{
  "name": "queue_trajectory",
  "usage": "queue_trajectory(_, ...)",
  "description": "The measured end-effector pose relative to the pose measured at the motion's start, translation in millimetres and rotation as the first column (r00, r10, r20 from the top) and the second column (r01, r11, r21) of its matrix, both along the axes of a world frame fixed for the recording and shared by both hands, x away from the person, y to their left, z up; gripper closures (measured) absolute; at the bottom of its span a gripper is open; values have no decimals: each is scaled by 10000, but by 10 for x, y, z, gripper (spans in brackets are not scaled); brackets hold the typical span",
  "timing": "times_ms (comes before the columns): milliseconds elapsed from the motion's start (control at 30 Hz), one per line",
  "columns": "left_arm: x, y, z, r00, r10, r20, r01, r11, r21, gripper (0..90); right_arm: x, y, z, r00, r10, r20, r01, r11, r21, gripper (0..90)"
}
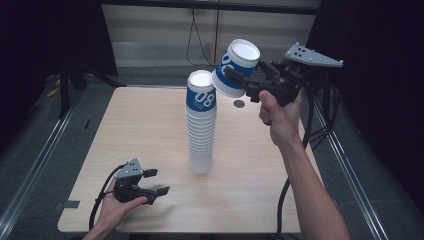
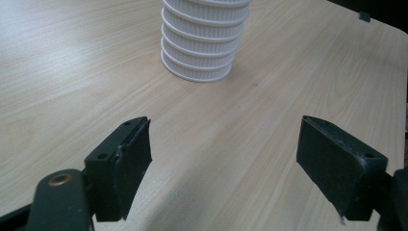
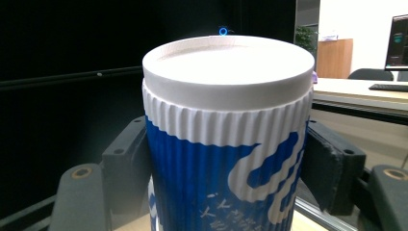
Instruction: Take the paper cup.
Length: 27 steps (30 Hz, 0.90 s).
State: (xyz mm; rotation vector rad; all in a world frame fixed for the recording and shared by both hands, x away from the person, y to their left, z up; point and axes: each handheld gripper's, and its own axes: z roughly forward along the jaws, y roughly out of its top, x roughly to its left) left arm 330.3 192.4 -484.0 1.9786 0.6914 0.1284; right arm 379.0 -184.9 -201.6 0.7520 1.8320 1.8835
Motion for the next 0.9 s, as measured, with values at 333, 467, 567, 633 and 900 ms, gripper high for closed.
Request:
queue_trajectory(333,-9,-14,5,10000,-33,-16,33,10000,-78,196,-103,-156,-85,9993,-352,-115,349,9990,-295,275)
queue_trajectory(467,-6,-18,8,10000,-56,33,56,9999,-126,196,-129,-225,-152,9982,-516,-313,497,9970,-586,275)
queue_trajectory(567,6,-10,10,10000,-22,-9,22,9995,-314,196,-138,-287,-237,9970,-595,-491,563,9963,-656,275)
queue_trajectory(633,9,-5,17,9996,258,151,-253,9991,-348,189,-143,-306,-299,9963,-587,-633,536,9955,-782,275)
queue_trajectory(900,-1,-33,70,9999,156,31,-153,9972,-732,188,-189,-334,-636,9909,-455,-1270,311,9931,-1135,275)
